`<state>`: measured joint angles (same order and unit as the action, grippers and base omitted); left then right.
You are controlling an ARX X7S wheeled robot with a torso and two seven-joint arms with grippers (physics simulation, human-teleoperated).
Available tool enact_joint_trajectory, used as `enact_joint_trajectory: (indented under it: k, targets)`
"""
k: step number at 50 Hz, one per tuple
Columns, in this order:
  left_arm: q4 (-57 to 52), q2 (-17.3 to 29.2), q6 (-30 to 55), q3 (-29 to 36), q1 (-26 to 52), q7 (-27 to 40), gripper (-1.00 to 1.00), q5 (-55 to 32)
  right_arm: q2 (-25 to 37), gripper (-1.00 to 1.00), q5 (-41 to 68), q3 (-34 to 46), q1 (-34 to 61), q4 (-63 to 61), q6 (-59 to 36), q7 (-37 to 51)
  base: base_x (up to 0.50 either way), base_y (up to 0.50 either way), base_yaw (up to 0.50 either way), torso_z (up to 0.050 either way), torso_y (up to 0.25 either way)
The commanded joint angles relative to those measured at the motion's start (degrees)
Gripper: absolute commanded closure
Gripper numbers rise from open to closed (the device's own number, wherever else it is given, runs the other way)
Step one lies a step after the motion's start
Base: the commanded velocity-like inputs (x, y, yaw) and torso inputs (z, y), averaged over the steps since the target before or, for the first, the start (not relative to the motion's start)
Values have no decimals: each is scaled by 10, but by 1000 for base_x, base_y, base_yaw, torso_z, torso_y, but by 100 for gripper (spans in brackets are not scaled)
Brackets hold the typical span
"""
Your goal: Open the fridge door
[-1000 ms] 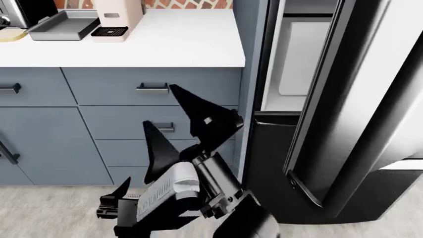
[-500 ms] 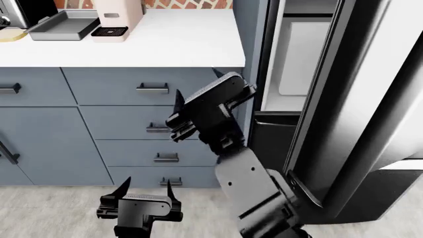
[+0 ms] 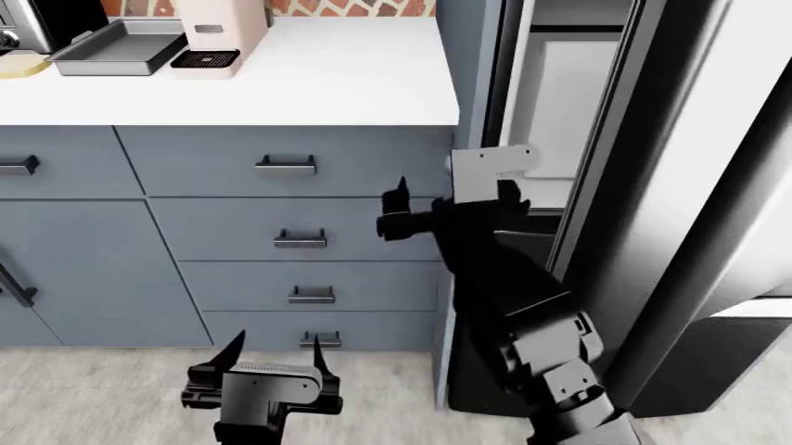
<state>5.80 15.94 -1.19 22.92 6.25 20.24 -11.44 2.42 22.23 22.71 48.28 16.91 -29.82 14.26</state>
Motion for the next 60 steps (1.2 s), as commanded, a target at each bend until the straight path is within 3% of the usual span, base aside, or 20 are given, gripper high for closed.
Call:
enact_joint_trajectory:
  k: [1, 19, 31, 41, 60]
  targets:
    - [2, 2, -3, 3, 1, -2, -100, -1, -1, -100, 33, -23, -9, 69, 55, 25, 0, 0, 0, 0, 0]
    - [1, 3, -5, 5, 0, 4, -100, -1, 7, -100, -9, -17, 21, 178, 145, 80, 0, 0, 0, 0, 0]
    - [0, 4, -3, 7, 1, 6, -100, -3, 24, -100, -70, -9, 53, 236, 151, 189, 0, 0, 0, 0, 0]
    - [0, 6, -2, 9, 1, 6, -100, -5, 33, -100, -95, 2, 56, 248, 135, 235, 0, 0, 0, 0, 0]
    - [1, 8, 0, 13, 4, 7, -100, -6, 75, -100, -77, -6, 21, 167, 94, 238, 0, 0, 0, 0, 0]
